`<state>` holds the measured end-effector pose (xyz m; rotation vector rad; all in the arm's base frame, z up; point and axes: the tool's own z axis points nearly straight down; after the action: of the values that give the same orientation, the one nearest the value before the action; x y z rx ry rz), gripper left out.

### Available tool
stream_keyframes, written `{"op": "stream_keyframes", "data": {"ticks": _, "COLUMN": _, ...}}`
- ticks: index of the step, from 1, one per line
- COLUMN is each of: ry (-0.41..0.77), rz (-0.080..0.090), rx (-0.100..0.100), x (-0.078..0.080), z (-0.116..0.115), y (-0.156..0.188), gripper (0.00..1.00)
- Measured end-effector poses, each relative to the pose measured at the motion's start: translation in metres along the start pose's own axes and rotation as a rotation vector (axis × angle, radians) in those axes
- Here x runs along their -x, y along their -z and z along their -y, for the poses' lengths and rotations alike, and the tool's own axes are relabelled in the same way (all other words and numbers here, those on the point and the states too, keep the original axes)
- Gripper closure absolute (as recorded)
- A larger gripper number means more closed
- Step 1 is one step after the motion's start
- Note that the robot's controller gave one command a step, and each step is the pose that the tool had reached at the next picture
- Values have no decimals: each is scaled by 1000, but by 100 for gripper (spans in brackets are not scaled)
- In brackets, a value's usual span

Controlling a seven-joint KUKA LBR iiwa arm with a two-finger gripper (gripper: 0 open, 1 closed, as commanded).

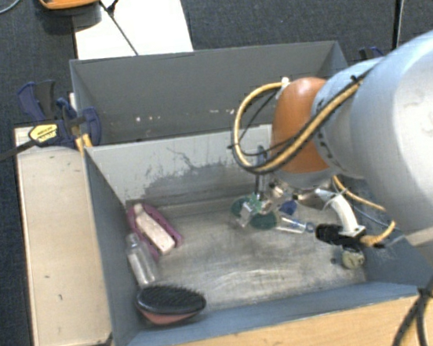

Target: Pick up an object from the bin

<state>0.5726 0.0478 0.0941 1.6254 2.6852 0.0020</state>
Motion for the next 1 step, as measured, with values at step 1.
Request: {"op": "stream_keyframes", "data": {"ticks": 1, "ry": 7, "rz": 0, "rx": 0, "x": 0, "z": 0, "y": 11, "gripper": 100}}
